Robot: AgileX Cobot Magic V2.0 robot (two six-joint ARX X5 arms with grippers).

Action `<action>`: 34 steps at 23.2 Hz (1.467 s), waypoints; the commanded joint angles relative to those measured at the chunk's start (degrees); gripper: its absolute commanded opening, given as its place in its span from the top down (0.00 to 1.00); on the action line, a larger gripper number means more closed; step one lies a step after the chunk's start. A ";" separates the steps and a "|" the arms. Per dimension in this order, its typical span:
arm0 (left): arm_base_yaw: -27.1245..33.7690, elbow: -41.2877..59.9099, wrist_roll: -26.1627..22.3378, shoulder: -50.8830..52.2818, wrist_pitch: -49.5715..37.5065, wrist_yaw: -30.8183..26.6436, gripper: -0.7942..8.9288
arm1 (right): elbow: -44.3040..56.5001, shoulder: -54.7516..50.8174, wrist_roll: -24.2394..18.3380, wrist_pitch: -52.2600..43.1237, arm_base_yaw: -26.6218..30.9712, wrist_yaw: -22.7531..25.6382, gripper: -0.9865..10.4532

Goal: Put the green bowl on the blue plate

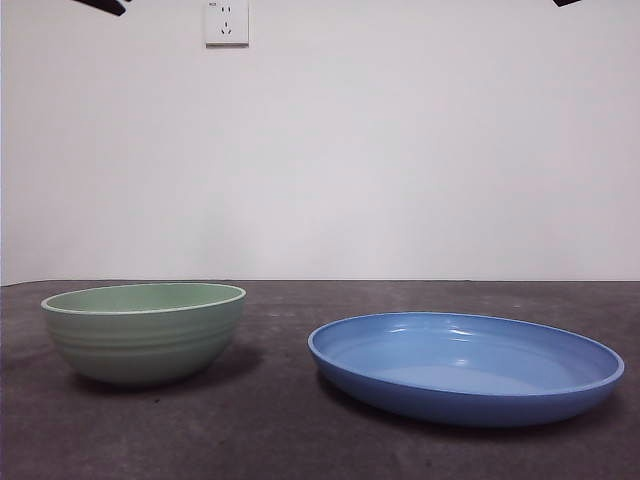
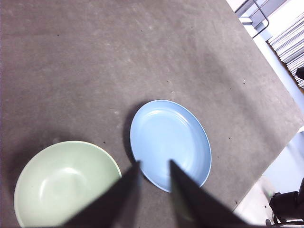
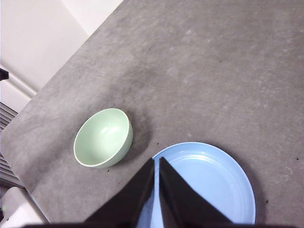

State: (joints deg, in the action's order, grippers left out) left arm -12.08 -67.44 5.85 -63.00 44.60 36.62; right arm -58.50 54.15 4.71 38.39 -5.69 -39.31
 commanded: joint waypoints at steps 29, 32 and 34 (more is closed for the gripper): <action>-0.20 -1.31 -6.62 -4.28 4.20 -19.50 0.25 | -1.22 0.44 -0.20 -0.44 -0.24 -0.33 0.40; -0.20 -1.29 -6.67 -7.54 6.40 -21.38 0.25 | -1.22 0.44 -0.20 -0.22 -0.24 -0.33 0.40; -0.20 -1.29 -6.67 -9.97 7.34 -21.73 0.25 | -1.22 0.44 -0.17 -0.17 -0.24 -0.33 0.40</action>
State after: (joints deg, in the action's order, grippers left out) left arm -12.14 -67.44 -0.14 -71.40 51.92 15.11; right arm -58.50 54.15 4.64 38.44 -5.69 -39.35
